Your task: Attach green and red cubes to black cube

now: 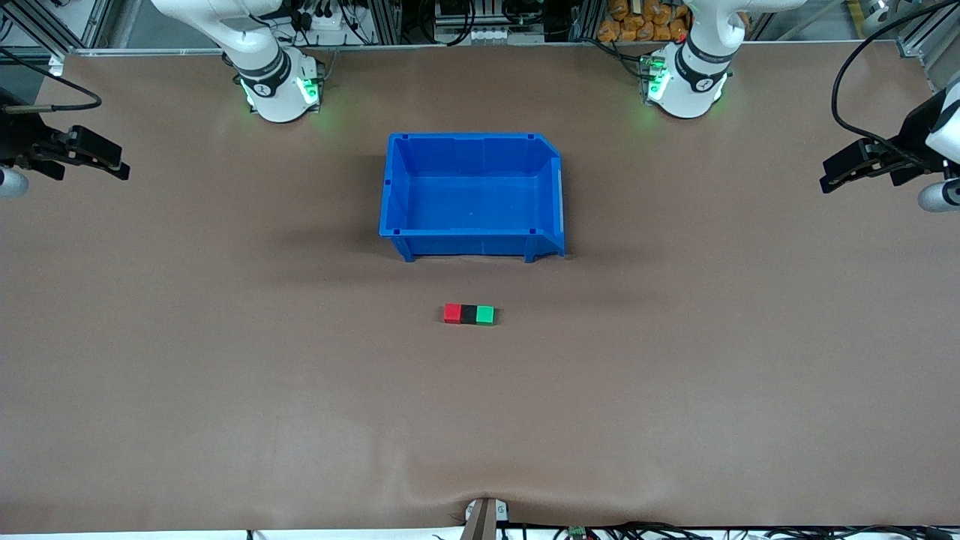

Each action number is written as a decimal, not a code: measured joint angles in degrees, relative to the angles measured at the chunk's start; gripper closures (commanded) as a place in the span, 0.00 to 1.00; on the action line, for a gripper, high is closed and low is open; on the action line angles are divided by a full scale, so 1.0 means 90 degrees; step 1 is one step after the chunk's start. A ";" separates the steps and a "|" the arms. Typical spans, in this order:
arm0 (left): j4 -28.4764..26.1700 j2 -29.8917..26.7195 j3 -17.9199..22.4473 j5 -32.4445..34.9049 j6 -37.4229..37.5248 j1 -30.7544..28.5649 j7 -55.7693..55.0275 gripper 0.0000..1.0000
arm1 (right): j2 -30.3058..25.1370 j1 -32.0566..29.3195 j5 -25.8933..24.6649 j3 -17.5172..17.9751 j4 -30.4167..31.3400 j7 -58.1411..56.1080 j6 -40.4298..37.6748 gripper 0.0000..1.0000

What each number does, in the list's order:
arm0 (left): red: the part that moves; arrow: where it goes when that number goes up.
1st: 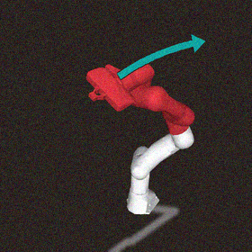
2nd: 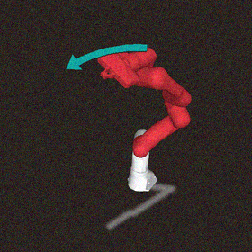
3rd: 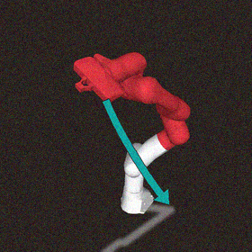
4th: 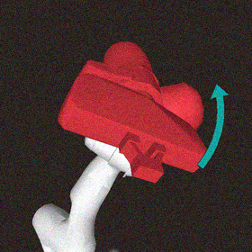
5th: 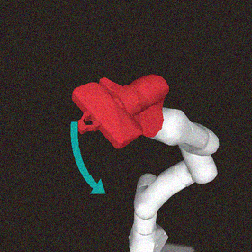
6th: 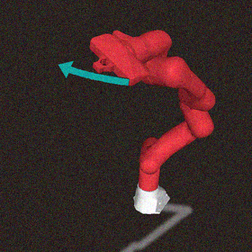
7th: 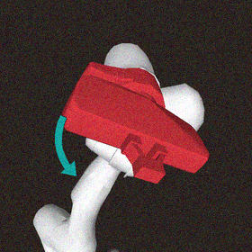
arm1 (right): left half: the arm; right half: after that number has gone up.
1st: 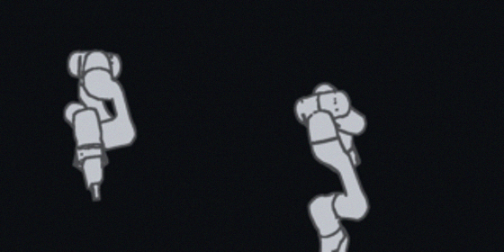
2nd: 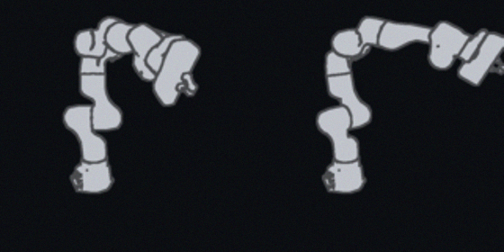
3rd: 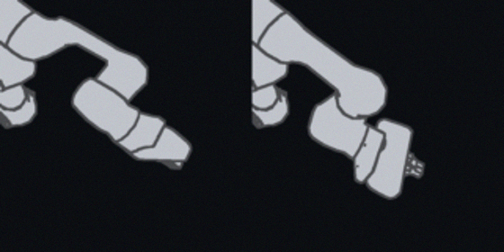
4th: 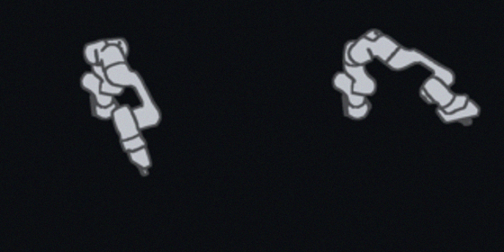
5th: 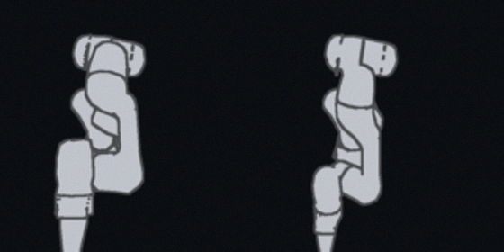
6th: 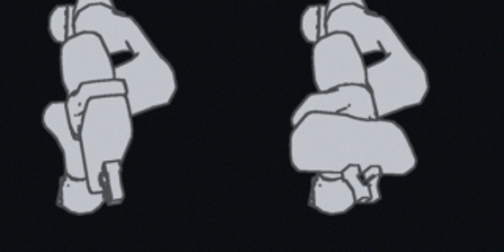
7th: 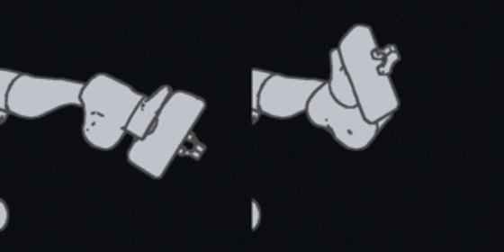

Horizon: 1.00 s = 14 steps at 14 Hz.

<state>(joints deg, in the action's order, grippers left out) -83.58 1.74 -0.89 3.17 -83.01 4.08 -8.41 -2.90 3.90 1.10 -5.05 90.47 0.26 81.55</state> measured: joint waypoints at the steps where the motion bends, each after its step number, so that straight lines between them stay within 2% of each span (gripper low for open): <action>1: -0.0046 -0.0006 0.0000 -0.0001 -0.0005 0.0003 0.0023 0.00 | 0.0000 0.0000 0.0000 0.0000 0.0000 0.0000 0.0000 0.00; 8: -0.0561 -0.0327 0.0000 -0.0002 -0.0099 -0.0032 0.0153 0.00 | 0.0000 -0.0001 0.0000 -0.0001 0.0000 0.0000 0.0000 0.00; 14: -0.0631 -0.0382 0.0001 -0.0001 -0.0115 -0.0075 0.0538 0.00 | 0.0000 -0.0001 0.0000 -0.0002 -0.0001 0.0000 0.0000 0.00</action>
<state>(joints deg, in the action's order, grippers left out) -89.26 -1.70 -0.88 3.16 -84.05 3.41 -3.57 -2.90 3.90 1.09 -5.07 90.46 0.26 81.55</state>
